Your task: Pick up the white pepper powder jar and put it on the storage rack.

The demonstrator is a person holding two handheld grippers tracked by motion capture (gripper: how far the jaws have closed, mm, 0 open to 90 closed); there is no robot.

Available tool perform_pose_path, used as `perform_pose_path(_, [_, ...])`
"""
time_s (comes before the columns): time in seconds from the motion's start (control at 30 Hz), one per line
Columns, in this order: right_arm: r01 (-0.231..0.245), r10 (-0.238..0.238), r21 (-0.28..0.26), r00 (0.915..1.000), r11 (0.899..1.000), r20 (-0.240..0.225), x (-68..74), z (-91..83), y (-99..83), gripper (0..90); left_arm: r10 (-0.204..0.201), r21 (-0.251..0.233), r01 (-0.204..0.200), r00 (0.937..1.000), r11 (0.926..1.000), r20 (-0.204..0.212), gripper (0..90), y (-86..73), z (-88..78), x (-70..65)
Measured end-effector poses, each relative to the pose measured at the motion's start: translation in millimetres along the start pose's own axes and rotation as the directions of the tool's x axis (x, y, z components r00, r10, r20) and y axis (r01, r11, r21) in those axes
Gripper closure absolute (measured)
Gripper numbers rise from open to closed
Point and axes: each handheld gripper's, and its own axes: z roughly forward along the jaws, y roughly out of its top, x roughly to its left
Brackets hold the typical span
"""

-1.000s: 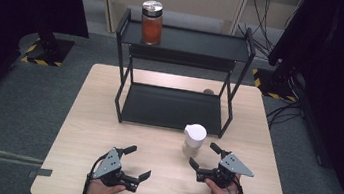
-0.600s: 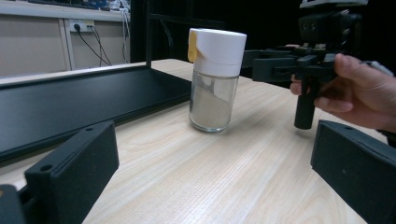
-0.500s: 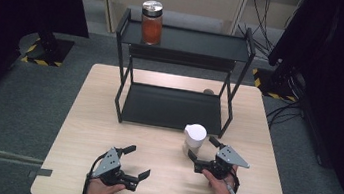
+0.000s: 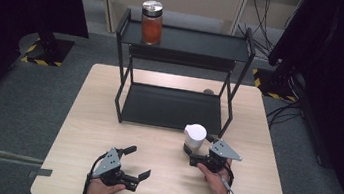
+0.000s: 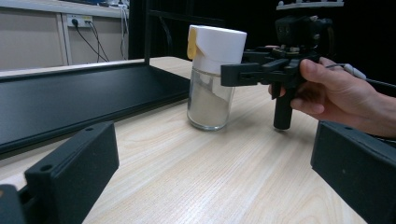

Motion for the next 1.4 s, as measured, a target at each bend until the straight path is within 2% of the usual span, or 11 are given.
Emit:
perform_pose_path(0.23, [0.003, -0.003, 0.024, 1.0, 1.0, -0.004, -2.2, 6.9, 3.3, 22.0, -0.009, 0.001, 0.009, 1.0, 1.0, -0.001, 0.3, -0.2, 0.1, 0.9])
perform_pose_path(0.33, [-0.01, 0.011, 0.033, 0.9998, 0.999, -0.014, -4.5, 8.6, 3.5, 27.7, -0.009, 0.001, 0.009, 1.0, 1.0, 0.0, 0.3, -0.2, 0.2, 1.2])
perform_pose_path(0.4, [0.001, -0.001, 0.036, 1.0, 0.999, -0.008, -3.4, 8.9, 4.4, 29.6, -0.01, 0.001, 0.01, 0.9999, 0.9999, 0.001, 0.3, -0.2, 0.3, 1.2])
perform_pose_path(0.53, [0.012, -0.012, 0.046, 0.9999, 0.999, -0.005, -2.4, 8.1, 7.8, 30.2, -0.008, 0.001, 0.008, 1.0, 1.0, 0.001, 0.4, 0.0, 0.2, 1.2])
perform_pose_path(0.63, [0.037, -0.037, 0.048, 0.9992, 0.998, -0.013, -2.2, 6.1, 10.3, 30.4, -0.009, 0.0, 0.009, 1.0, 1.0, 0.001, 0.4, 0.1, 0.2, 1.3])
perform_pose_path(1.2, [0.036, -0.033, 0.033, 0.9966, 0.999, -0.075, 0.5, -1.2, 36.9, 30.6, -0.014, -0.002, 0.014, 0.9999, 0.9999, -0.001, 0.7, 0.0, -0.1, 1.8])
perform_pose_path(1.4, [0.009, -0.008, 0.012, 0.997, 1.0, -0.077, -4.2, -5.8, 51.1, 30.6, -0.014, -0.001, 0.014, 0.9999, 0.9999, 0.0, 0.7, -0.1, 0.1, 1.8])
